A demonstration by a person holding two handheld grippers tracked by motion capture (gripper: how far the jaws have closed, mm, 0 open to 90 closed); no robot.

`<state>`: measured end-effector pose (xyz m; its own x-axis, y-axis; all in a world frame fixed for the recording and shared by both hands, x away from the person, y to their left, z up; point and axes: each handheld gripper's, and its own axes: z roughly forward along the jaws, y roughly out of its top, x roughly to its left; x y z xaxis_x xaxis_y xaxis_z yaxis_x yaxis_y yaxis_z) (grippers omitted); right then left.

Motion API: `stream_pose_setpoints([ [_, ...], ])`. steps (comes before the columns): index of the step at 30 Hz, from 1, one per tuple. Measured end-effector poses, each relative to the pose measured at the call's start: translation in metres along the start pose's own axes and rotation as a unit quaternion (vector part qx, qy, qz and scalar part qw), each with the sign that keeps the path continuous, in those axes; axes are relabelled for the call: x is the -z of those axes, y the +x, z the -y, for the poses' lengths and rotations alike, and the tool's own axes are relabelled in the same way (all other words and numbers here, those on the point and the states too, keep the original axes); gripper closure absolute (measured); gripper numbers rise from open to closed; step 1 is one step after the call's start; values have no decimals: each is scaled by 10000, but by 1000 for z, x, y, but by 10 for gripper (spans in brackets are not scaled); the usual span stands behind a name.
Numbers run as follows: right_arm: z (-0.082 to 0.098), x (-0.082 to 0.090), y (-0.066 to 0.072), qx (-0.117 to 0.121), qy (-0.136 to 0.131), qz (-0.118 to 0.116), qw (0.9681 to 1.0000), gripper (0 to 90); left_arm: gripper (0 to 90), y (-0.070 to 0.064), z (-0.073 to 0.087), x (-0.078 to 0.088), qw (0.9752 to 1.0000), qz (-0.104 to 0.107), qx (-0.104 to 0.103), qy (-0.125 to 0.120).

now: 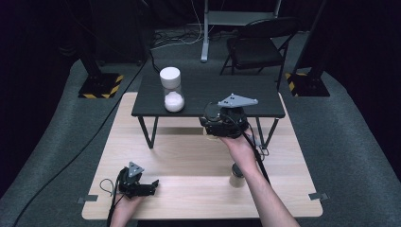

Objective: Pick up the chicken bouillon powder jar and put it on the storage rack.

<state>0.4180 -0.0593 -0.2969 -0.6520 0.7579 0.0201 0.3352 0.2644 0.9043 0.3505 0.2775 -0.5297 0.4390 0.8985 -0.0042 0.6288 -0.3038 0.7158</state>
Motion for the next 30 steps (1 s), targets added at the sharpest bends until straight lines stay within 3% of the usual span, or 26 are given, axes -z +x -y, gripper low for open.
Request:
stream_pose_setpoints([
  [13, -24, -2, -6, 43, -38, 150, 9999, 307, 28, 0, 0, 0, 10000, 0, -2, 1],
  [30, -40, -28, -27, -80, -69, 387, 9992, 307, 27, 0, 0, 0, 10000, 3, -4, 4],
])
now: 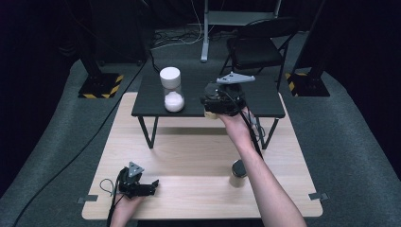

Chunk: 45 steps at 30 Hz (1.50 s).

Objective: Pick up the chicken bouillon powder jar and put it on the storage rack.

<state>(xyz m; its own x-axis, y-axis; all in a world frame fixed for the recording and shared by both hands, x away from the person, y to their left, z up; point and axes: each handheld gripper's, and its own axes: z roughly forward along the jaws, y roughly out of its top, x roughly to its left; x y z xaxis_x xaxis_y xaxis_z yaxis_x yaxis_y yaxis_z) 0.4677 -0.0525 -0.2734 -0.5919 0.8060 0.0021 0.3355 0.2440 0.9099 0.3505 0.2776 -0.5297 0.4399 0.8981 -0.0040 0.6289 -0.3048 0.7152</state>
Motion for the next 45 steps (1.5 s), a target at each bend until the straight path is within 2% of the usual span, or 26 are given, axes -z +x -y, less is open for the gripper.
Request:
stream_pose_setpoints([
  [13, -3, -18, -7, -41, 54, 116, 9999, 306, 27, 0, 0, 0, 10000, 7, -19, 5],
  [24, -1, -23, -11, -49, 72, 123, 9999, 303, 26, 0, 0, 0, 10000, 11, -9, -1],
  [29, 0, -20, -11, -54, 48, 71, 9999, 286, 26, 0, 0, 0, 10000, 12, -10, -1],
  [35, 7, -17, -11, -96, 53, 94, 9999, 169, 24, 0, -1, -1, 10000, 20, -19, 6],
  [39, 17, -9, -11, -130, -82, 117, 9998, 125, 24, 0, -1, -1, 10000, 16, -18, 3],
  [45, 28, 6, -11, -89, -132, 191, 9997, 94, 23, 0, -1, -1, 10000, 22, -18, 4],
])
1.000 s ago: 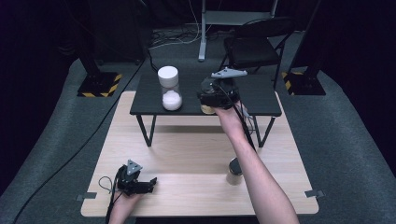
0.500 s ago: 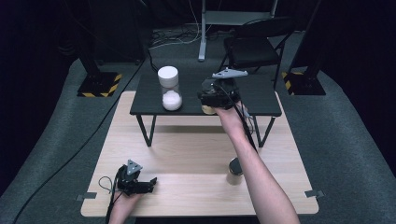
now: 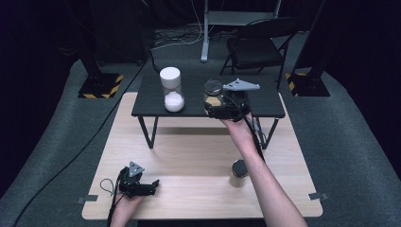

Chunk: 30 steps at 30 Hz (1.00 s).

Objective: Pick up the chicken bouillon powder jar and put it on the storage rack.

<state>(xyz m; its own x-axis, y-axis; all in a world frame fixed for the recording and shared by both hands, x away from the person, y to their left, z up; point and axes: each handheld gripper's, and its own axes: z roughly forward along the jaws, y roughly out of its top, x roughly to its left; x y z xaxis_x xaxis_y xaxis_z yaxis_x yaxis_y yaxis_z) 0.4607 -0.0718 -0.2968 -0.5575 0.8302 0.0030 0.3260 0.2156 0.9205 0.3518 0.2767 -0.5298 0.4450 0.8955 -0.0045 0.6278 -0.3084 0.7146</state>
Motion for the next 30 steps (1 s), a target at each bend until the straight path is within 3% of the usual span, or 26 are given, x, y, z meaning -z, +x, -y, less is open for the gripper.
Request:
stream_pose_setpoints([
  [11, 16, 27, -2, -27, -131, -12, 9999, 74, 23, 0, 0, 0, 10000, 1, -2, 0],
  [30, 69, 48, -6, -234, -93, -32, 9997, 73, 23, 0, 0, 0, 10000, 2, -4, -1],
])
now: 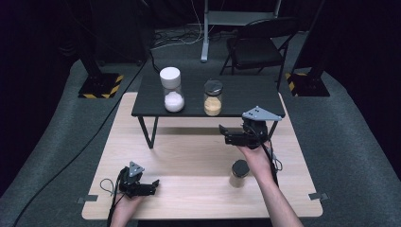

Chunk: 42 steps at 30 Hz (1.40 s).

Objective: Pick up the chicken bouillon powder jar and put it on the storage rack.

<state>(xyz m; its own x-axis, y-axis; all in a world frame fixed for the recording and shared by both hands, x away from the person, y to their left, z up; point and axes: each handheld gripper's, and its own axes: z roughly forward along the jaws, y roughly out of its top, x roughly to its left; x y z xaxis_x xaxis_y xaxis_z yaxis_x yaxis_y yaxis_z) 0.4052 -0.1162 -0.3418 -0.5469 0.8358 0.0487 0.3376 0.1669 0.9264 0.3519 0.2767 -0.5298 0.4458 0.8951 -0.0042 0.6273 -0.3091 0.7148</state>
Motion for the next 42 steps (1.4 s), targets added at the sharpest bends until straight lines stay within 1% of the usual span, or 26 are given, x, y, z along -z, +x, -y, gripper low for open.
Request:
stream_pose_setpoints([
  [7, 14, 5, 0, -43, 1, -9, 10000, 73, 24, 0, 0, 0, 10000, -1, 1, 1],
  [15, 32, 9, 2, -99, 67, -34, 9999, 73, 23, 0, 0, 0, 10000, 0, 1, -1],
  [21, 44, 13, 2, -91, 58, 5, 9999, 79, 24, 0, 0, 0, 10000, -5, 3, -1],
  [23, 49, 14, 2, -108, 89, -3, 9999, 79, 24, 0, 0, 0, 10000, -5, 5, -1],
  [27, 56, 17, 1, -146, 67, 2, 9999, 81, 24, 0, 0, 0, 10000, -5, 3, -1],
  [36, 69, 22, -1, -221, 49, -2, 9997, 82, 24, 0, 0, 0, 10000, -6, 4, -1],
  [42, 74, 25, 1, -204, 44, 10, 9998, 83, 24, 0, 0, 0, 10000, -7, 4, -1],
])
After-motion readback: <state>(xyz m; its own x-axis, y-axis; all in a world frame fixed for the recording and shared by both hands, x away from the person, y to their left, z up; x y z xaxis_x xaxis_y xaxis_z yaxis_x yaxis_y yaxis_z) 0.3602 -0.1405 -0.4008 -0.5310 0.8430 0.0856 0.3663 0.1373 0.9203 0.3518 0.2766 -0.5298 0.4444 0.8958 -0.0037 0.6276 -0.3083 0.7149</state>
